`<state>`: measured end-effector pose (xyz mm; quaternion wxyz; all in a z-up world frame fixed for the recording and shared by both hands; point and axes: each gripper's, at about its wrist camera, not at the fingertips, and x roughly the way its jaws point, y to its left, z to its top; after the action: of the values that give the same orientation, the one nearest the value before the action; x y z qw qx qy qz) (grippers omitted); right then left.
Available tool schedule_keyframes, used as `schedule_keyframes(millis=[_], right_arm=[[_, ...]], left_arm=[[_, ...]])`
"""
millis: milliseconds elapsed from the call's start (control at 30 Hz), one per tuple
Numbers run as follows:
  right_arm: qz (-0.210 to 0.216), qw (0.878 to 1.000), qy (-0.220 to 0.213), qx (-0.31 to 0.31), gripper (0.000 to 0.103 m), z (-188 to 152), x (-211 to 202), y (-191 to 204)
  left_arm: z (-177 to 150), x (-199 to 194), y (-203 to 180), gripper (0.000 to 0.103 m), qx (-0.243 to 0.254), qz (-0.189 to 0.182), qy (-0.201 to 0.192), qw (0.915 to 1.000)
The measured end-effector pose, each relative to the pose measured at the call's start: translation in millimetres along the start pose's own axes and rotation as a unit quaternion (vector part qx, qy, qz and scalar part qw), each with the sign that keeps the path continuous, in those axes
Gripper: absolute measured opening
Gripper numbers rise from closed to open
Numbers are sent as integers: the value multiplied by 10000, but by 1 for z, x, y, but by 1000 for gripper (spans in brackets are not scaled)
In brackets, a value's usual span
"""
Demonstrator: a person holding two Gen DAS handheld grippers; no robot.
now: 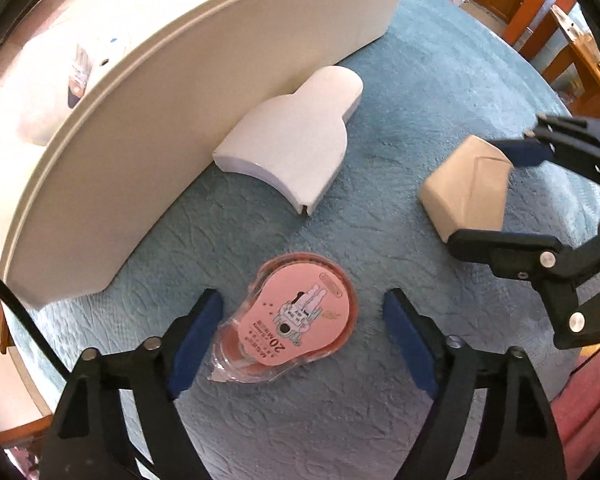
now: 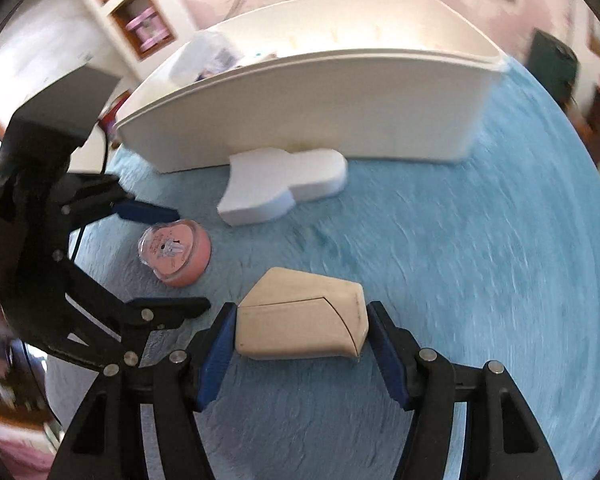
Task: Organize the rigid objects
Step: 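Grasp the pink tape dispenser with the left tool while the right tool grasps the beige block, then carry the pink dispenser and beige block over the tray and release them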
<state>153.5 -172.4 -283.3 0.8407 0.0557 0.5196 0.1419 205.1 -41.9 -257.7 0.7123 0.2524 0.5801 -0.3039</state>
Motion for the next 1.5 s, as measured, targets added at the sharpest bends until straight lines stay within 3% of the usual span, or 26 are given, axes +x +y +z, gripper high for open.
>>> schedule_keyframes(millis=[167,233,400,600,700,867,1100,1267,1500], right_arm=[[-163,9974,-51,700,65,-19,-14,-9],[-163,9937,-76,1107,65,-28,-19,-16],[-118,9803,-40,1972,65,-47,-26,-29],[-254,9684,208,2471,65,-64,-29,-31],[-347,9641,400,2604,65,-69,-28,-4],[-383,9522,791,2926,65,-76,-31,0],[-363,9329,1247,3359,65,-72,-41,-12],[-284,9325,1265,3371,65,-58,-54,-23],[-174,9493,919,3001,65,-9,-74,-28]], left_arm=[[-4,-4,-2,74,-189,2,-99,9998],[-9,-6,-4,65,-233,-19,-146,9996],[-26,-8,-6,65,-530,-120,-152,9984],[-62,-14,-17,65,-936,-344,-7,9950],[-86,-17,-24,64,-1242,-377,239,9912],[-117,-30,-28,64,-1798,-447,353,9821],[-130,-69,-6,64,-2314,-352,14,9722],[-120,-99,21,64,-2557,-172,-333,9660],[-80,-116,42,64,-2813,164,-685,9570]])
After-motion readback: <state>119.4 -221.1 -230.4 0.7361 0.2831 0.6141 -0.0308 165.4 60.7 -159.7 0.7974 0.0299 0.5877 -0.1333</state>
